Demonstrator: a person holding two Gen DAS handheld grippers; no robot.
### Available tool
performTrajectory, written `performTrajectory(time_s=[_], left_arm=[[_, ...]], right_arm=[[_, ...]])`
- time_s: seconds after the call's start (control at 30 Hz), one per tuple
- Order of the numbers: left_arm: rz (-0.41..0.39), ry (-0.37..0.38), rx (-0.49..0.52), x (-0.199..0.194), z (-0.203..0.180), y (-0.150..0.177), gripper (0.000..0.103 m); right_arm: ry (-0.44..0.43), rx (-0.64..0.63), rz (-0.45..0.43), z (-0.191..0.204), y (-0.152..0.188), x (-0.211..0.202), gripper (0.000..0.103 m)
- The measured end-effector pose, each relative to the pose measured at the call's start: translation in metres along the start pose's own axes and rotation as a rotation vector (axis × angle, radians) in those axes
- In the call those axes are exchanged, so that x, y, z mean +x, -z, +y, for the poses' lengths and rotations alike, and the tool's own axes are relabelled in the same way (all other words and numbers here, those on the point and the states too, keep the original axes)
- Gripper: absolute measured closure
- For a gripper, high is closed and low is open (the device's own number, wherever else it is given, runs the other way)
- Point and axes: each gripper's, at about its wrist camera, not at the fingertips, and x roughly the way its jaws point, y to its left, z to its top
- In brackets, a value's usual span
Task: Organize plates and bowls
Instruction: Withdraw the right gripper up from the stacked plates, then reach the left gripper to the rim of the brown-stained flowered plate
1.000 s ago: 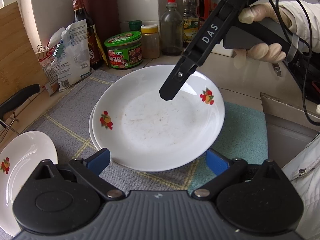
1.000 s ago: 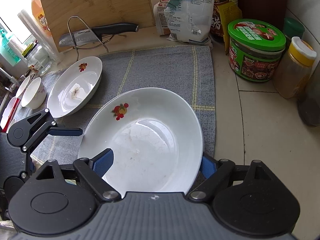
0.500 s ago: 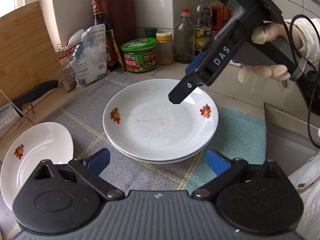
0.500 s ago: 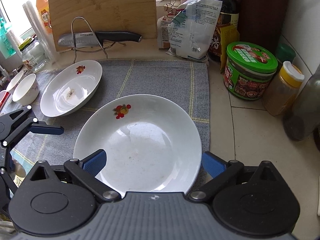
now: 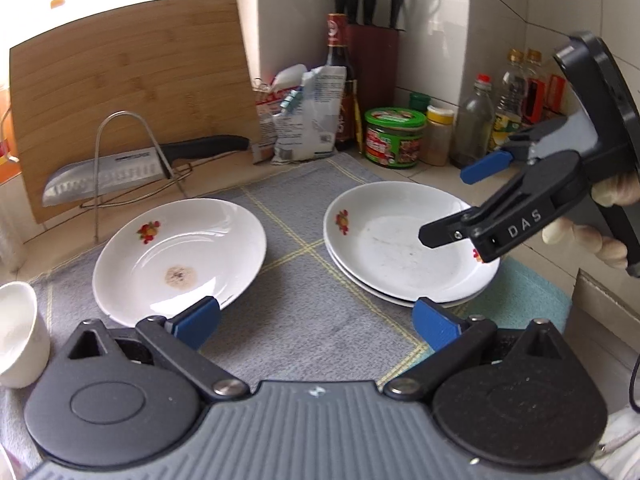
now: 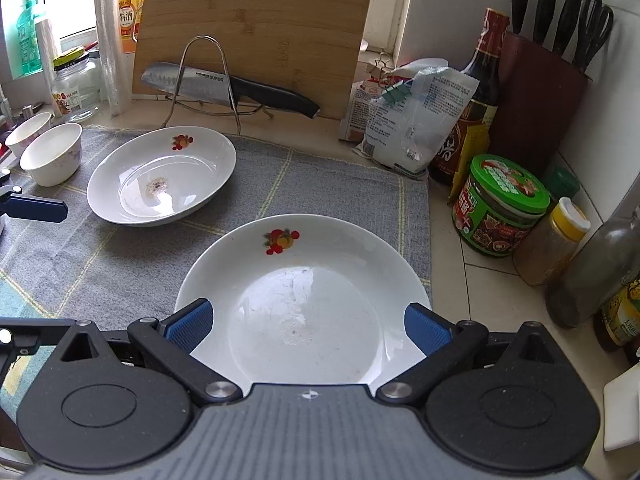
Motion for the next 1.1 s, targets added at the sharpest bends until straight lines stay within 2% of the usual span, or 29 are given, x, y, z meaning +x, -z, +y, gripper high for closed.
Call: performTrajectory(time_s=[0.17, 0.37, 0.63, 0.8, 1.1], left_arm=[[-0.043, -0.091, -0.079, -0.026, 0.025, 0.013, 0.001], [-0.059, -0.161, -0.076, -0.055, 0.048, 0.034, 0.001], [-0.025, -0.121, -0.042, -0.066, 0.065, 0.054, 0.001], [-0.015, -0.105, -0.069, -0.061, 0.069, 0.053, 0.001], [0.032, -0.179, -0.135, -0.037, 0.074, 0.030, 0.001]], right_arm=[[-0.003, 0.034, -0.026, 0.027, -0.001, -0.007, 0.000], [0.001, 0.048, -0.041, 0.068, 0.000, -0.011, 0.000], [0.012, 0.045, -0.031, 0.115, 0.005, -0.018, 0.000], [-0.005, -0.020, -0.029, 0.121, -0.002, -0.014, 0.000], [-0.127, -0.137, -0.027, 0.103, -0.029, 0.035, 0.000]])
